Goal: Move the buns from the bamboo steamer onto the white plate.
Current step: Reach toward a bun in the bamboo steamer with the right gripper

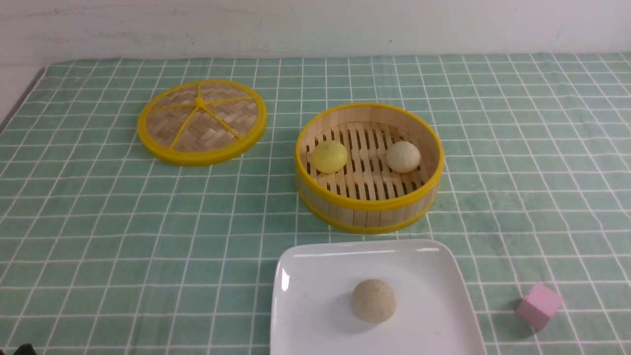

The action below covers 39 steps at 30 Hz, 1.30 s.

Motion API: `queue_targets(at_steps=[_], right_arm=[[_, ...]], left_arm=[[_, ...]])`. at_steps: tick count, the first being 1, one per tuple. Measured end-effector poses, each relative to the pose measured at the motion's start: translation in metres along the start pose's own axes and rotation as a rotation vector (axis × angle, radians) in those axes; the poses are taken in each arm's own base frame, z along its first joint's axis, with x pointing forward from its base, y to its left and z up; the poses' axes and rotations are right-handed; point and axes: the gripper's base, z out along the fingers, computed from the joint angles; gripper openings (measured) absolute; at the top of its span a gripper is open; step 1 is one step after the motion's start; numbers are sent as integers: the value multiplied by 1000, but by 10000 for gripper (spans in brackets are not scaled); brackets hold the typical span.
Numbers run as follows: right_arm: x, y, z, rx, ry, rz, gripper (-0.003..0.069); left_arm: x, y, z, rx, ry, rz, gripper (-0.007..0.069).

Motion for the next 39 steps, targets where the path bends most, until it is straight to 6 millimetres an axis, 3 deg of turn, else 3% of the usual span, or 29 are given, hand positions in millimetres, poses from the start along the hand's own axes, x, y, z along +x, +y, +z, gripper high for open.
queue_targets(at_steps=[14, 17, 19, 23, 25, 29, 35, 39], right_arm=[[0, 0, 0, 0, 0, 0, 239], [0, 0, 0, 1, -1, -4, 239], [-1, 1, 0, -15, -11, 84, 239], [-1, 10, 0, -112, 5, 548, 239], [-1, 13, 0, -146, 20, 713, 239], [-2, 16, 0, -180, 38, 863, 239], [-2, 17, -1, -194, 45, 908, 239], [-32, 19, -14, -232, -35, 814, 189]], left_arm=[[0, 0, 0, 4, 1, -24, 240], [0, -3, 0, 34, 8, -182, 240], [1, -9, 0, 91, 31, -469, 240], [1, -18, -2, 181, 103, -992, 240], [0, -21, -2, 205, 130, -1142, 240], [0, -22, -3, 221, 144, -1229, 240], [-7, -20, -2, 245, 63, -1235, 232], [-45, -24, -20, 323, -60, -1038, 148]])
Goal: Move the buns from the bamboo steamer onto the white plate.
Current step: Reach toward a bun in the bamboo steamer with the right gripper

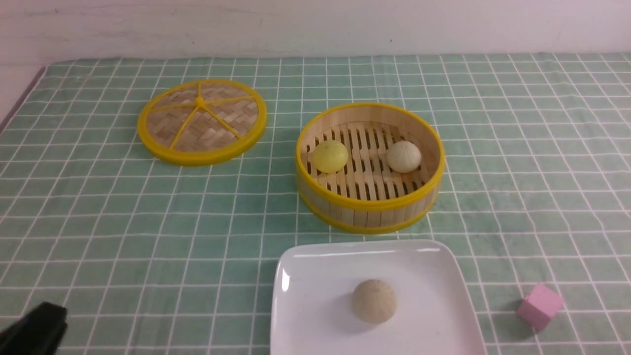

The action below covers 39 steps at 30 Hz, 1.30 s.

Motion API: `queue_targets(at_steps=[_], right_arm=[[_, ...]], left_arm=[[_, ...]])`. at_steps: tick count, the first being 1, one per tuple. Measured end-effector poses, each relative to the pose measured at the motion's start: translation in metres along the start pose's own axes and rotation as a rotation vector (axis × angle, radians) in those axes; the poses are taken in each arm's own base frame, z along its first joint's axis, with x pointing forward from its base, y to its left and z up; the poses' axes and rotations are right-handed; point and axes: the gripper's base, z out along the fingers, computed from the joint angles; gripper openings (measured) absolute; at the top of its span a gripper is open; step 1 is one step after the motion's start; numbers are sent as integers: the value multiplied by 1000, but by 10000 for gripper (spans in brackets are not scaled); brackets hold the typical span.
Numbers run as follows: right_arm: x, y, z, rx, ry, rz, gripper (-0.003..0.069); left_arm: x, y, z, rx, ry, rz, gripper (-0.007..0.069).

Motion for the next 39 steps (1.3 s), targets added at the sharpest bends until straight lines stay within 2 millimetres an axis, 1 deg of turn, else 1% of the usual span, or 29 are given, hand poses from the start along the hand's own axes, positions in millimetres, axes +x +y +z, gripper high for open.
queue_targets(at_steps=[1, 2, 3, 4, 5, 6, 7, 9, 11, 12, 14, 15, 16, 18, 19, 23, 24, 26, 27, 28, 29, 30, 32, 34, 35, 36, 37, 38, 39], right_arm=[[-7, 10, -4, -19, -21, -41, 166], [-9, 12, -4, -18, -25, -54, 152], [-21, 27, -8, -23, -41, -137, 100], [-28, 36, -10, -12, -36, -192, 59], [-29, 38, -11, -14, -39, -204, 51], [-40, 51, -12, 21, -13, -287, 0], [-47, 59, -9, 78, 48, -341, -10], [-54, 67, -9, 129, 101, -389, -12], [-72, 80, 0, 310, 290, -487, -6], [-74, 82, 2, 315, 291, -494, -6], [-80, 82, 12, 417, 414, -534, -3], [-86, 83, 28, 494, 544, -564, -2], [-86, 82, 30, 498, 560, -573, -1], [-84, 80, 63, 507, 753, -583, 0], [-81, 80, 70, 478, 798, -577, -1], [-60, 81, 125, 271, 1038, -422, 0], [-58, 81, 130, 242, 1057, -422, 0], [-51, 84, 155, 150, 1116, -394, 0], [-46, 91, 174, 67, 1150, -395, 0], [-40, 93, 187, 38, 1183, -395, 0], [-42, 95, 188, 31, 1178, -403, 0], [-35, 102, 209, -7, 1224, -430, 2], [-24, 109, 238, -25, 1286, -485, 6], [-23, 117, 259, -28, 1289, -545, 13], [-21, 115, 261, -21, 1298, -546, 15], [-22, 122, 279, -10, 1282, -597, 28], [-19, 122, 292, 16, 1280, -634, 45], [-20, 126, 301, 27, 1260, -667, 59], [-20, 127, 305, 35, 1253, -682, 67]], left_arm=[[-5, -16, -5, 37, -10, 71, 110], [-6, -19, -6, 44, -14, 84, 103], [-11, -37, -10, 55, -4, 187, 55], [-13, -46, -10, 38, 25, 237, 29], [-12, -46, -9, 26, 37, 242, 26], [-14, -58, -8, -15, 102, 292, 8], [-14, -66, -3, -100, 209, 328, 1], [-15, -71, 0, -153, 278, 355, 1], [-21, -87, 11, -303, 460, 456, 1], [-21, -86, 13, -329, 490, 459, 1], [-25, -92, 20, -397, 575, 513, 1], [-29, -94, 32, -458, 645, 551, 1], [-29, -93, 35, -471, 660, 555, 1], [-33, -89, 56, -534, 730, 583, 1], [-33, -86, 63, -553, 751, 585, 1], [-32, -76, 87, -583, 803, 559, 2], [-32, -75, 88, -584, 809, 559, 3], [-31, -74, 93, -567, 824, 559, 5], [-30, -73, 96, -555, 831, 574, 5], [-30, -73, 97, -550, 831, 576, 5], [-30, -73, 97, -549, 833, 578, 5], [-30, -73, 98, -545, 833, 582, 7], [-30, -73, 98, -542, 834, 577, 10], [-29, -74, 98, -539, 834, 572, 13], [-29, -74, 98, -538, 835, 571, 13], [-29, -74, 98, -538, 835, 571, 13], [-29, -74, 98, -537, 834, 569, 13], [-29, -74, 98, -536, 834, 568, 14], [-29, -74, 98, -536, 834, 568, 14]])
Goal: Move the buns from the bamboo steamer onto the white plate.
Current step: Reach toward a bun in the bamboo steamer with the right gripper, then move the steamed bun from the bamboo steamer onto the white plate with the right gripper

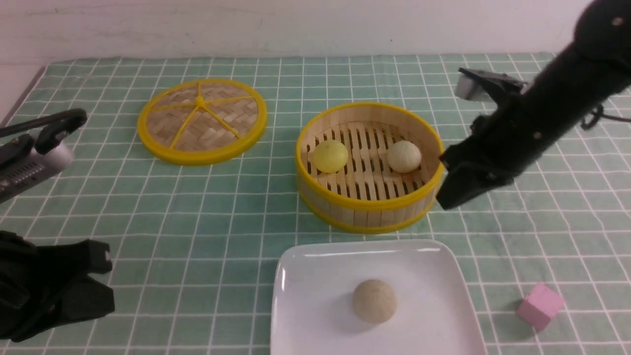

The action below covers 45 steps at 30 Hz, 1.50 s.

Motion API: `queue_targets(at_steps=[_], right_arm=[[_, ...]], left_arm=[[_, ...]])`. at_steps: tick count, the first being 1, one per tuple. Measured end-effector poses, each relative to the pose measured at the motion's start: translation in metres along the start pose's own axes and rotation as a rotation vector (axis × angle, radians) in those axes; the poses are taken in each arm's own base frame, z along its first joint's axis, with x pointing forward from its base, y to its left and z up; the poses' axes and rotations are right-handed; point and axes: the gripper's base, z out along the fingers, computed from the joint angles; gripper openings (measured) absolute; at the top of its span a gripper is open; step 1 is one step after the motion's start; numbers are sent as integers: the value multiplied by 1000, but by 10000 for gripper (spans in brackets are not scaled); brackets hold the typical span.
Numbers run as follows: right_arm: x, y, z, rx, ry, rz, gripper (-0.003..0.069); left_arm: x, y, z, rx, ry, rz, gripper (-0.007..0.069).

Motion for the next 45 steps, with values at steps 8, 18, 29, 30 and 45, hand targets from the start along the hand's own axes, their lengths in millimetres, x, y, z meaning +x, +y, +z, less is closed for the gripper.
queue_targets(at_steps=[8, 18, 29, 30, 45], right_arm=[[-59, -8, 36, 294, -160, -124, 320], [-78, -35, 77, 419, -288, -117, 351], [-72, -26, 69, 362, -240, -30, 18], [-70, -21, 59, 361, -235, -34, 18], [82, 88, -43, 87, -197, -76, 21]], left_arm=[[0, 0, 0, 0, -1, 0, 28], [0, 0, 0, 1, -3, -1, 37], [3, 0, 0, -2, 38, -1, 44], [4, 0, 0, -2, 39, -1, 45], [4, 0, 0, -2, 43, -1, 62]])
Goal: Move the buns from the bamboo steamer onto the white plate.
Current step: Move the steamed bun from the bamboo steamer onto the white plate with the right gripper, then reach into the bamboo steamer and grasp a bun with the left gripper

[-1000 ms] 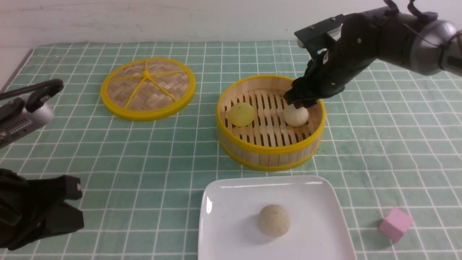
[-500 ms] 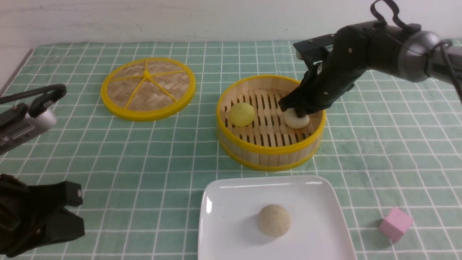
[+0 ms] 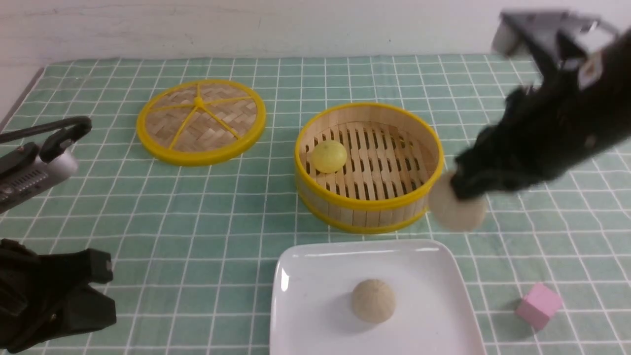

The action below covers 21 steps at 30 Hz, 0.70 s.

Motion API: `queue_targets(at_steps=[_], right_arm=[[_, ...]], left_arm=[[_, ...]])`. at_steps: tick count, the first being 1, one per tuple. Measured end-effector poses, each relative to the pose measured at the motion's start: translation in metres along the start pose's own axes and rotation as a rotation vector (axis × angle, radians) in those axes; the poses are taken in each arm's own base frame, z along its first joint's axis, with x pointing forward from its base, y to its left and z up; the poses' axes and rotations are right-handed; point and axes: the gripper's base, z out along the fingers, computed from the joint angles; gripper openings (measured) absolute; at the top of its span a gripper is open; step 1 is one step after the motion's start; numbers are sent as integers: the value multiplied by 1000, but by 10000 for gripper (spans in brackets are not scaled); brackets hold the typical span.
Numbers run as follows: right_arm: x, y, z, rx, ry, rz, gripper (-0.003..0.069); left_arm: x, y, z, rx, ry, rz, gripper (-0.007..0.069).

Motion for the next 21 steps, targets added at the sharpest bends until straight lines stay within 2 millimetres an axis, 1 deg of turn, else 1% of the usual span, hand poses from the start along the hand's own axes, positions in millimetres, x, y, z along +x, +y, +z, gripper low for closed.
queue_targets(at_steps=[1, 2, 4, 5, 7, 8, 9, 10, 11, 12, 14, 15, 16, 17, 18, 19, 20, 21], right_arm=[[11, 2, 11, -2, 17, -14, 22], [26, 3, 27, 5, 37, -32, 25], [40, 2, 45, 23, 50, -57, 31], [50, -1, 60, 44, 56, -75, 40], [63, -9, 80, 72, 70, -81, 59], [65, -12, 86, 79, 71, -81, 68], [69, -15, 94, 91, 76, -81, 86], [72, -18, 101, 98, 89, -77, 123], [73, -19, 105, 102, 92, -76, 142], [73, -19, 106, 103, 91, -75, 165], [71, -21, 111, 109, 77, -75, 246], [71, -21, 112, 109, 74, -75, 263], [70, -20, 110, 107, 73, -76, 330], [69, -19, 108, 105, 76, -82, 375], [68, -17, 101, 102, 94, -98, 412], [66, -15, 95, 104, 99, -116, 435], [65, -14, 93, 103, 105, -121, 438], [58, -10, 77, 103, 93, -154, 452]], left_arm=[[0, 0, 0, 0, 0, 0, 62], [0, 0, 0, 0, 0, 0, 62], [0, 0, 0, 0, -2, 0, 62], [-1, 0, 0, 1, -7, 0, 62], [-2, 0, 0, 0, -17, 0, 62], [-2, 0, 0, 0, -19, 1, 62], [-2, 0, 0, -1, -24, 1, 62], [-3, 0, 0, -4, -31, 4, 64], [-3, 1, 0, -9, -36, 6, 64], [-3, 1, 0, -9, -37, 7, 65], [-4, 2, 0, -20, -42, 13, 69], [-4, 2, 0, -23, -43, 15, 69], [-4, 2, 0, -27, -46, 18, 71], [-5, 2, 0, -27, -50, 18, 73], [-5, 2, 0, -27, -55, 18, 75], [-5, 2, 0, -27, -60, 18, 76], [-6, 2, 0, -26, -64, 18, 76], [-7, 2, 0, -25, -78, 19, 78]])
